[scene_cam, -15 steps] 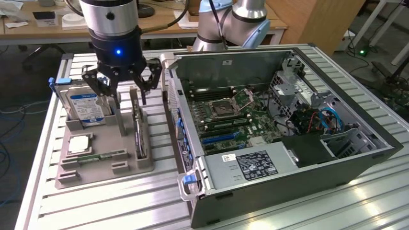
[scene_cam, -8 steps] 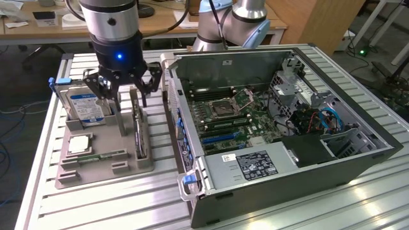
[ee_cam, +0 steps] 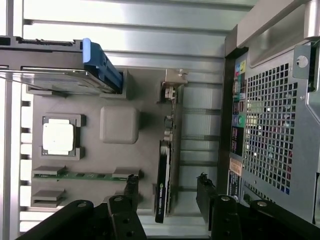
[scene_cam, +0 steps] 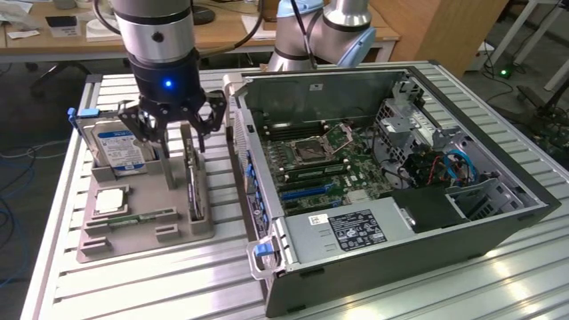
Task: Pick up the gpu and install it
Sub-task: 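Pick up the gpu and move the gpu toward the slot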
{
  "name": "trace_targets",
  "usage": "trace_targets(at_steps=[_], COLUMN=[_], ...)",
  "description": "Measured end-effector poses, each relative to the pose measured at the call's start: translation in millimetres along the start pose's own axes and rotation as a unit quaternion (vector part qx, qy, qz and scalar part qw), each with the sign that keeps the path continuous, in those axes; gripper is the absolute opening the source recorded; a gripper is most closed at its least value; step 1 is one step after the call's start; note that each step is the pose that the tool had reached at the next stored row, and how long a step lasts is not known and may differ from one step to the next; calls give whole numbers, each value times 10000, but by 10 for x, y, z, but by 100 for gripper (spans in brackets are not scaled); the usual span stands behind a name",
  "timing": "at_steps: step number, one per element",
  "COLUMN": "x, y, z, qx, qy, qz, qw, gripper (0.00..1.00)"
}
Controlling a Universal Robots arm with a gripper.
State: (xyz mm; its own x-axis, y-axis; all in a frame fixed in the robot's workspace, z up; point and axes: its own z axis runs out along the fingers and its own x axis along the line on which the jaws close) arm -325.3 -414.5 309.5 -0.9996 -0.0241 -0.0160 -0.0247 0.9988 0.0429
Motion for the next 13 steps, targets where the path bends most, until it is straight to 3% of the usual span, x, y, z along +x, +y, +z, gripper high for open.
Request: trace_targets(at_steps=[13], x=[-3], y=[-55], z=[130], qx=[0], qy=[4], qz=[0], qw=[10000], gripper=[59])
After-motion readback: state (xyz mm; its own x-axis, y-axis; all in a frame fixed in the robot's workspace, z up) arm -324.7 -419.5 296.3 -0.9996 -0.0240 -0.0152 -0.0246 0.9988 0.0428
